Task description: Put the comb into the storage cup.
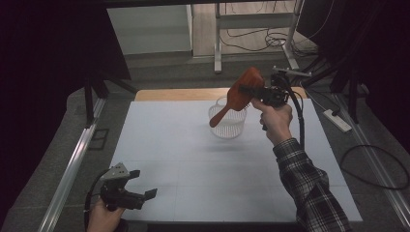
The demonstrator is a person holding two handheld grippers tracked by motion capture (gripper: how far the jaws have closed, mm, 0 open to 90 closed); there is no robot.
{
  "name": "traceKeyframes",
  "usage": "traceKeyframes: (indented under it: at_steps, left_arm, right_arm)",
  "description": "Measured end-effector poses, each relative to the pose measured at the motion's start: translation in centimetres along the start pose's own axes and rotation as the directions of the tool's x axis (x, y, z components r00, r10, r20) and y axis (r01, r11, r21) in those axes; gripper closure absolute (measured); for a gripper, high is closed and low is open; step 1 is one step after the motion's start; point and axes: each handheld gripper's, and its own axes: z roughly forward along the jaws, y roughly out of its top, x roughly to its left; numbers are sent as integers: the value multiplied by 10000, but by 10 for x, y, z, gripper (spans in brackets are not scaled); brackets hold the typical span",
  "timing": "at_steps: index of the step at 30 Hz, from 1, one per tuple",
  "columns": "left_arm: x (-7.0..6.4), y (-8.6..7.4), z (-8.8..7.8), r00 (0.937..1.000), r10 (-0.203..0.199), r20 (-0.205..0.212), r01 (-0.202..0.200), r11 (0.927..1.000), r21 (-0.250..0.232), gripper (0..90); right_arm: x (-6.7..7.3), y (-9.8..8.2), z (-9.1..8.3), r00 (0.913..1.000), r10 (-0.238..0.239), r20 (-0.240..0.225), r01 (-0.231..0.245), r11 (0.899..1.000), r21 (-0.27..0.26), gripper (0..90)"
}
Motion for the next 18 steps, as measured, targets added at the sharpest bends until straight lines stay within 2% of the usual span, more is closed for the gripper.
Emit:
traceKeyframes:
  at_steps: [18]
  left_arm:
    - [0,0,1,10000,17,-66,-16,10000,44,2]
  right_arm:
    - [-11,16,5,9982,73,595,-49,9992,-397,555]
